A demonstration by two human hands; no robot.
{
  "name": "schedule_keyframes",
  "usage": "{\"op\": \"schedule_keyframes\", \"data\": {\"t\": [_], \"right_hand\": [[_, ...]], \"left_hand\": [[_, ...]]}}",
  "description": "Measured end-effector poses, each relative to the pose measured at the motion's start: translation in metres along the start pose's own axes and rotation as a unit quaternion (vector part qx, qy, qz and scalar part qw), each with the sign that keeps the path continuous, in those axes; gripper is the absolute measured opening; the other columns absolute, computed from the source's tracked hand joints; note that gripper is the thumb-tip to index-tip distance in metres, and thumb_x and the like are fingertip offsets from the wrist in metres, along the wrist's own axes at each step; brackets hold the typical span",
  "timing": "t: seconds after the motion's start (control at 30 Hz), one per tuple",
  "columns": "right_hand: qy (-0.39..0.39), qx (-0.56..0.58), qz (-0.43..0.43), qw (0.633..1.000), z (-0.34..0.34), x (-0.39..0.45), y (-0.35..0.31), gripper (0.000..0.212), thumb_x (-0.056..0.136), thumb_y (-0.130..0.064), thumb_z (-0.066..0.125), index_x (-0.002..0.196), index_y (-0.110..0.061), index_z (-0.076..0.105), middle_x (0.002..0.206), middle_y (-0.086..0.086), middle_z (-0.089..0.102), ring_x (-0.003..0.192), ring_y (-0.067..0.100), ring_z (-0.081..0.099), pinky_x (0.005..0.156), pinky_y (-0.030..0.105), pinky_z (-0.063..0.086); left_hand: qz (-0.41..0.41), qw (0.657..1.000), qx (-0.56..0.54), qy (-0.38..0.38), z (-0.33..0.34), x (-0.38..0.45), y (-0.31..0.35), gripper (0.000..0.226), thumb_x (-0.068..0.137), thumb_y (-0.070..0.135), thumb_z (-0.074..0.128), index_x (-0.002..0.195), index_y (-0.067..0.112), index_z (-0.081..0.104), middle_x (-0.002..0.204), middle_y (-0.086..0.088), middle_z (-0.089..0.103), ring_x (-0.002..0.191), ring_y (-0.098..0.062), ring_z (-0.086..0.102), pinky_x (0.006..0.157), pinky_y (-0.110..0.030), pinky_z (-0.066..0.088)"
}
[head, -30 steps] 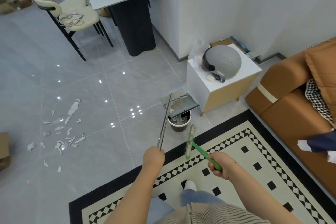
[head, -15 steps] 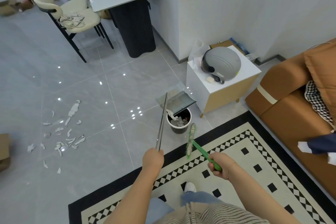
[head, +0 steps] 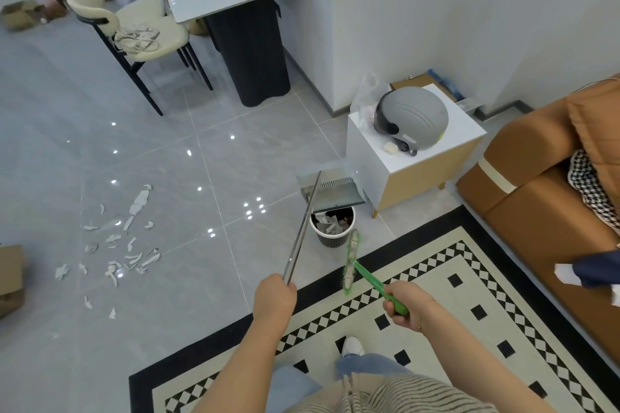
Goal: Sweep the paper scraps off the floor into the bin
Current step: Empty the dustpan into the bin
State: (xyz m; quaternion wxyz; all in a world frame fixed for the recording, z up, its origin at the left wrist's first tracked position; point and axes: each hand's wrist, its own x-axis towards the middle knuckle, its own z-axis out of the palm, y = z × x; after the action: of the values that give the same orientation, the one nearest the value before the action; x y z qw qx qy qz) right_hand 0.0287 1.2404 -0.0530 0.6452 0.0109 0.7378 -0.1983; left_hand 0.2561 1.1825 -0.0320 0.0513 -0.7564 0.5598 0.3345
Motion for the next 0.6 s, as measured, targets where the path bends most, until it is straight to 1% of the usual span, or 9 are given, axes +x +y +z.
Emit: {"op": "schedule_keyframes", "data": {"t": [0.07,0.1,0.2,0.3,0.37,0.5,0.6], "right_hand": [[-0.002,0.001,0.002,1.000,0.001,0.000,0.000,0.019,0.097,-0.011,0.036,0.106,-0.004,0.052,0.059,0.006,0.048,0.026,0.007,0.040,0.028,0.012,0.026],[-0.005,0.003,0.003,1.000,0.001,-0.001,0.000,0.018,0.097,-0.010,0.037,0.104,-0.004,0.052,0.060,0.006,0.048,0.025,0.007,0.040,0.028,0.011,0.026],[-0.011,0.010,0.004,1.000,0.000,-0.002,-0.001,0.016,0.097,-0.010,0.038,0.098,-0.004,0.052,0.060,0.006,0.047,0.023,0.007,0.040,0.027,0.011,0.026],[-0.015,0.004,-0.002,1.000,-0.001,-0.003,-0.001,0.017,0.098,-0.010,0.036,0.098,-0.004,0.052,0.057,0.005,0.046,0.024,0.007,0.039,0.028,0.011,0.024],[-0.012,0.002,-0.004,1.000,-0.002,-0.003,-0.001,0.018,0.098,-0.011,0.035,0.099,-0.004,0.052,0.056,0.005,0.046,0.024,0.007,0.038,0.029,0.011,0.024],[-0.005,-0.004,0.002,1.000,0.001,-0.004,-0.003,0.017,0.098,-0.011,0.037,0.091,-0.005,0.051,0.057,0.005,0.046,0.023,0.007,0.039,0.027,0.011,0.025],[-0.002,-0.001,0.003,1.000,0.002,-0.006,-0.004,0.018,0.098,-0.011,0.037,0.089,-0.006,0.051,0.058,0.005,0.045,0.022,0.007,0.038,0.027,0.011,0.024]], "left_hand": [[-0.003,1.000,0.019,-0.015,-0.003,0.001,-0.001,0.030,0.097,0.026,0.047,0.105,0.001,0.062,0.100,-0.011,0.064,0.077,-0.015,0.051,0.066,-0.023,0.041],[-0.003,1.000,0.019,-0.021,-0.003,0.002,-0.001,0.029,0.097,0.026,0.048,0.104,0.002,0.062,0.099,-0.011,0.064,0.077,-0.015,0.051,0.065,-0.023,0.041],[-0.008,1.000,-0.005,-0.030,0.002,0.000,0.000,0.025,0.097,0.028,0.048,0.092,0.006,0.058,0.080,-0.004,0.055,0.075,-0.016,0.052,0.060,-0.023,0.041],[-0.018,0.999,-0.035,-0.030,0.009,-0.001,-0.002,0.025,0.097,0.028,0.047,0.088,0.006,0.055,0.075,-0.003,0.051,0.069,-0.016,0.052,0.050,-0.021,0.038],[-0.016,0.998,-0.048,-0.026,0.010,-0.002,-0.003,0.025,0.097,0.027,0.047,0.085,0.006,0.053,0.068,0.000,0.048,0.064,-0.014,0.050,0.045,-0.020,0.034],[-0.011,0.998,-0.069,-0.010,0.005,0.001,-0.003,0.026,0.097,0.028,0.046,0.082,0.008,0.051,0.069,0.000,0.048,0.066,-0.016,0.051,0.045,-0.019,0.035],[-0.016,0.995,-0.096,-0.021,0.002,0.004,-0.003,0.028,0.096,0.027,0.048,0.075,0.010,0.050,0.066,-0.001,0.047,0.060,-0.015,0.049,0.047,-0.021,0.038]]}}
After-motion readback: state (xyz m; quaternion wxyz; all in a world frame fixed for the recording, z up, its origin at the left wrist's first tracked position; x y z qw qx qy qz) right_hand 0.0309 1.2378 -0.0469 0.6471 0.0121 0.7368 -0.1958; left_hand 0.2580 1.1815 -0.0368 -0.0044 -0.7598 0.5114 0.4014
